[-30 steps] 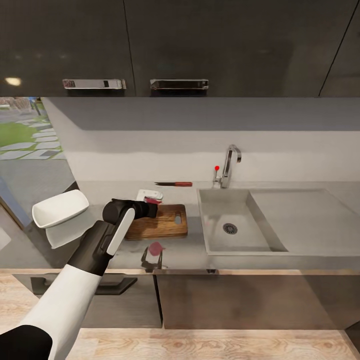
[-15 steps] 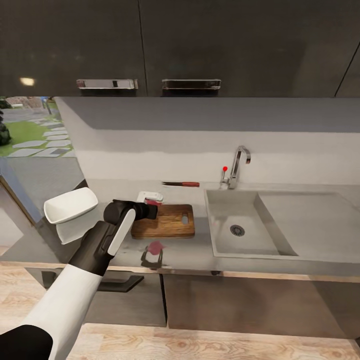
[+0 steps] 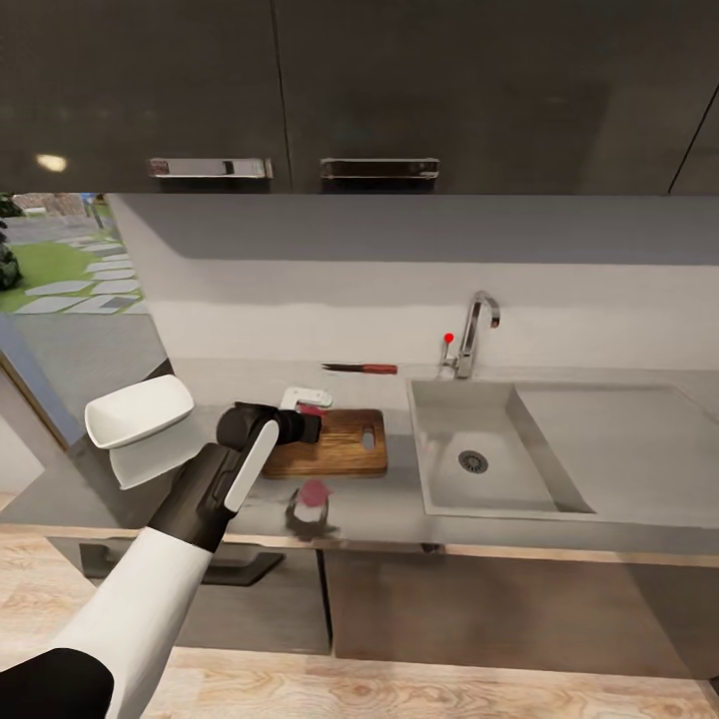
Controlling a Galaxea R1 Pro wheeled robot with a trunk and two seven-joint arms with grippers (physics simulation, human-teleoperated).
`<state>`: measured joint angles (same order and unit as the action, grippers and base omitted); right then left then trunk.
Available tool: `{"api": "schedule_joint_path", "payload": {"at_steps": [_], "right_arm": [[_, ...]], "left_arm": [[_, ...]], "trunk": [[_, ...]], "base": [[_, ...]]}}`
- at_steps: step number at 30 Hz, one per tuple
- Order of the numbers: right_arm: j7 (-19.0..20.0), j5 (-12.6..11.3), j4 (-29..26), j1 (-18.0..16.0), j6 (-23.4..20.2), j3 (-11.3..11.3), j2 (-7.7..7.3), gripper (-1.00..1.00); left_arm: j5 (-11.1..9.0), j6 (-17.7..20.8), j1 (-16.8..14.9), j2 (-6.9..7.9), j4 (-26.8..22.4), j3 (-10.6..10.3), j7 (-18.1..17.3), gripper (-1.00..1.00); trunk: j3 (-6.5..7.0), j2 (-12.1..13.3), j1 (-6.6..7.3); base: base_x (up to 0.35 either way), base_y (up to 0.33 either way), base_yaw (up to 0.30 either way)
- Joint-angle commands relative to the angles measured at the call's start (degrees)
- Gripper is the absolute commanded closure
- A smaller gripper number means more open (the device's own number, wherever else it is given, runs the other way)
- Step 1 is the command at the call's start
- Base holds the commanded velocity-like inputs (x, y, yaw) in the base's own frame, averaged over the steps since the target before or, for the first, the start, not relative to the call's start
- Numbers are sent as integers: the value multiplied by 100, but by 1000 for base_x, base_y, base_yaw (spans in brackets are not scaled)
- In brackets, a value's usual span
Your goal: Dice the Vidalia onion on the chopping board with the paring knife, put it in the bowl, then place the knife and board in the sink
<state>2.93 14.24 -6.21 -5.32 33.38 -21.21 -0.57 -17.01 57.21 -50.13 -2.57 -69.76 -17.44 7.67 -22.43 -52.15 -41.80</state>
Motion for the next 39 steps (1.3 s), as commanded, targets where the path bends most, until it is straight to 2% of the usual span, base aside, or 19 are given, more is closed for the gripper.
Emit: {"api": "schedule_joint_path", "payload": {"at_steps": [1,39], "right_arm": [[28,31,5,-4,23,-50,-2,-100],[24,27,14,-4,2,-41,7,-100]], "left_arm": [[-57,18,-5,-6,18,-5,59,100],[-57,1,-5,-15,339,2,58,100]], "trunk": [[-6,-5,-1],[-6,-5,-1]], "base": [[59,-69,0],[4,-4,0]]}}
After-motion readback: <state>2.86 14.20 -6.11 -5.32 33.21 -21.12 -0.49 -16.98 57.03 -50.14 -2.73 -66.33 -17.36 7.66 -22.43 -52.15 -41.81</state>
